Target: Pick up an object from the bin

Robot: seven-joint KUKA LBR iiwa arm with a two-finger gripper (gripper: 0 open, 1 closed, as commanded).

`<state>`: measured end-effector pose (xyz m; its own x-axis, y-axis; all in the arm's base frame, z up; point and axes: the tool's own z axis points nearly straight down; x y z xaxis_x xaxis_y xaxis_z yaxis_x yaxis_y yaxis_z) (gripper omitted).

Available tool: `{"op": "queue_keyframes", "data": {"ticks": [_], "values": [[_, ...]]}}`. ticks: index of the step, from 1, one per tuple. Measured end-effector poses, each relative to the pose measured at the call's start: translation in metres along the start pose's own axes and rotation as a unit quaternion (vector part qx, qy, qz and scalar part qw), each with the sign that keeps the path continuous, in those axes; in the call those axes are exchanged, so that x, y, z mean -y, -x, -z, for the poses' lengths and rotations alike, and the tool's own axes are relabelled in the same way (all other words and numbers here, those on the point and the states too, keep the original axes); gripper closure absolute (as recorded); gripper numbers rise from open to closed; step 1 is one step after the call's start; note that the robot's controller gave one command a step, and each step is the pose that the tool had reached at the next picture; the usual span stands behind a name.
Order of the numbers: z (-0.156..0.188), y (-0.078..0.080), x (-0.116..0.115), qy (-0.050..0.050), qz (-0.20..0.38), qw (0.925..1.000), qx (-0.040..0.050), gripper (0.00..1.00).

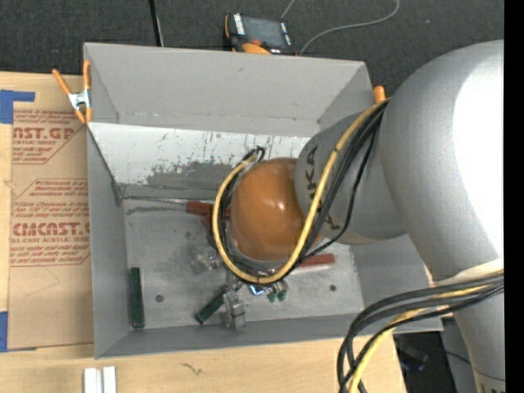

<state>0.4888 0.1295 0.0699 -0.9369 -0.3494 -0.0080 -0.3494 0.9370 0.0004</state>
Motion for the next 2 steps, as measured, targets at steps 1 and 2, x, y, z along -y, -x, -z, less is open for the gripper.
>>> {"op": "queue_keyframes", "data": {"ticks": [1, 2], "values": [[0.0006, 0.0017, 0.0, 0.0, 0.0, 1.0, -0.0006, 0.0], [0.001, 0.0031, 0.0, 0.0, -0.001, 1.0, -0.0011, 0.0]]}}
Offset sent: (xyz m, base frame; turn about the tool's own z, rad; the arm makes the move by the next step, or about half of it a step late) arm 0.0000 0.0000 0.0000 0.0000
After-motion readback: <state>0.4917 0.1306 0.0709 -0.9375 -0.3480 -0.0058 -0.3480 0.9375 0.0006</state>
